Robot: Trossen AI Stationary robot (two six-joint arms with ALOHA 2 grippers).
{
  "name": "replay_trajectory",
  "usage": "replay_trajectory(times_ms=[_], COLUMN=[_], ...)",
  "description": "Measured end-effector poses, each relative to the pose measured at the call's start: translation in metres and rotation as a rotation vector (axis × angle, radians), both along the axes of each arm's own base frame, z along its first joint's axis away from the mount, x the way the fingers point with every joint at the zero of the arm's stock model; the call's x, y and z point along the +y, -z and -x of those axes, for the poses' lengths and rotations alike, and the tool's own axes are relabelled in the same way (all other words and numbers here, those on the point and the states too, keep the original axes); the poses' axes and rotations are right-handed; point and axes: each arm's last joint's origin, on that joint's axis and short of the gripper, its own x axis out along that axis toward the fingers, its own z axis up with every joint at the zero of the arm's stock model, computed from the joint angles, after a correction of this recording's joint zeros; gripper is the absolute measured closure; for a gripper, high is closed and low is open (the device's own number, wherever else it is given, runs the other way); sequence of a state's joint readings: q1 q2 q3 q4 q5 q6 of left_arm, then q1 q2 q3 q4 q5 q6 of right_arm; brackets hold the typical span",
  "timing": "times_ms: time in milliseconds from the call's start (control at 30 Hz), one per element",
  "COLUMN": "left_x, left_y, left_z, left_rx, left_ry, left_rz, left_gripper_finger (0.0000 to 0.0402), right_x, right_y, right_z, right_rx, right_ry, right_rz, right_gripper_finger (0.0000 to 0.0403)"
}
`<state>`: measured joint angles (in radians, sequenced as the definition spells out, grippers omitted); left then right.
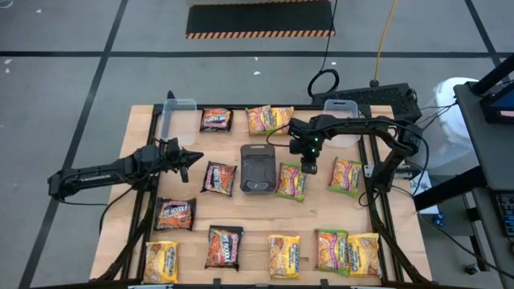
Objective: Sort Maruchan noodles
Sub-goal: Put the middle left green noodle pack into the right transparent bin
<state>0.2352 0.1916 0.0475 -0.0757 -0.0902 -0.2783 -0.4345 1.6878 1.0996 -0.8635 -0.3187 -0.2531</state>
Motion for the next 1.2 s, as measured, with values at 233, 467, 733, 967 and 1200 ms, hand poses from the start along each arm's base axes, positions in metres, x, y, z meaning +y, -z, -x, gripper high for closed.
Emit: replay_trajectory(times_ms=[233, 467, 733, 967, 1200], left_x=[0.0, 0.0, 0.0, 0.0, 0.0], left_y=[0.0, 0.0, 0.0, 0.0, 0.0], left_z=[0.0, 0.0, 0.0, 0.0, 0.0], left_rx=[0.0, 0.001, 0.002, 0.002, 0.001], left_ry=[0.0, 0.0, 0.0, 0.0, -0.001], left_rz=[-0.001, -0.003, -0.002, -0.002, 0.0], left_gripper_finger=[0.0396, 0.0396, 0.0396, 0.0396, 0.0396], right_x=[-0.005, -0.008, -0.007, 0.002, 0.005], right_y=[0.0, -0.001, 0.001, 0.024, 0.035], right_z=[0.003, 0.004, 0.006, 0.02, 0.021], right_rx=[-0.005, -0.03, -0.015, 0.058, 0.04], right_ry=[0.002, 0.018, 0.053, 0.084, 0.074], right_rz=[0.002, -0.068, -0.076, -0.092, -0.021], right_gripper_finger=[0.0321, 0.0321, 0.0321, 0.0321, 0.0321])
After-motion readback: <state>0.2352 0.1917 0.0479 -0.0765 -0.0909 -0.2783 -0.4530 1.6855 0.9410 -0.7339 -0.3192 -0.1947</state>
